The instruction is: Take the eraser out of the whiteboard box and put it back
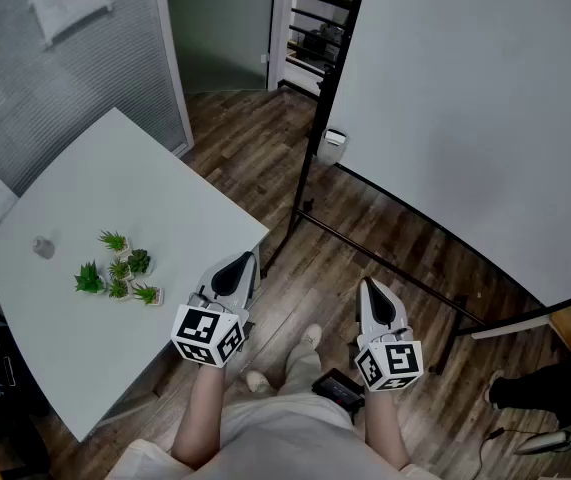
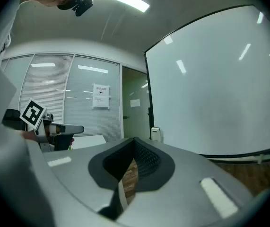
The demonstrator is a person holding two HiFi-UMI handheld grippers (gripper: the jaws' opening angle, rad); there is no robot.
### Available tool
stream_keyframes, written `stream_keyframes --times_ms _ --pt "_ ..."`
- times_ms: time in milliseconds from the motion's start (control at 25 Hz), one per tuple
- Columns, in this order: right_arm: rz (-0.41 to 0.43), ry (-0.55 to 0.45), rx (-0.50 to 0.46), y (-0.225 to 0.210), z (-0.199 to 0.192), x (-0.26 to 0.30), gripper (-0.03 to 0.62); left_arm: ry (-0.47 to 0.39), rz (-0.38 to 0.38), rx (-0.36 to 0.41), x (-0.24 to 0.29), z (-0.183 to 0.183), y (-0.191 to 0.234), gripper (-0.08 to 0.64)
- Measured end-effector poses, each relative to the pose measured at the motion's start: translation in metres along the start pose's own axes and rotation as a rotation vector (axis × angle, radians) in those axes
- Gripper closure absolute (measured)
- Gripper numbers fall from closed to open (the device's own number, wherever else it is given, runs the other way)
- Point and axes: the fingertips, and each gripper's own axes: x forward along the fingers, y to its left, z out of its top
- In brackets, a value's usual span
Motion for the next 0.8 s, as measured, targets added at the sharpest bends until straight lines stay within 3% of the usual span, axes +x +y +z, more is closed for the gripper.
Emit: stream_keyframes --times_ms 360,680,720,760,800 --pt "0.032 -0.019 0.001 0.03 0.012 -0.013 0.581 -0.053 0.01 -0.035 -0.044 0.013 0.004 0.555" --pt "0.014 -0.07 0.029 0.024 0.02 -0.023 0.58 -0.07 0.027 0.01 -0.041 0.013 -0.005 0.555" --pt "0.016 -0.075 0.042 0.022 0.021 -0.024 0.58 -0.066 0.027 0.02 -0.036 0.013 -0.007 0.465" --pt "0.024 -0.069 0.055 0.02 0.021 -0.025 0.56 -0.056 0.015 0.015 -0.031 0.013 -0.01 0.303" --pt "0.034 -0.051 0.064 0.019 0.018 -0.024 0.44 -0.044 -0.007 -0.003 -0.025 0.011 -0.013 0.221"
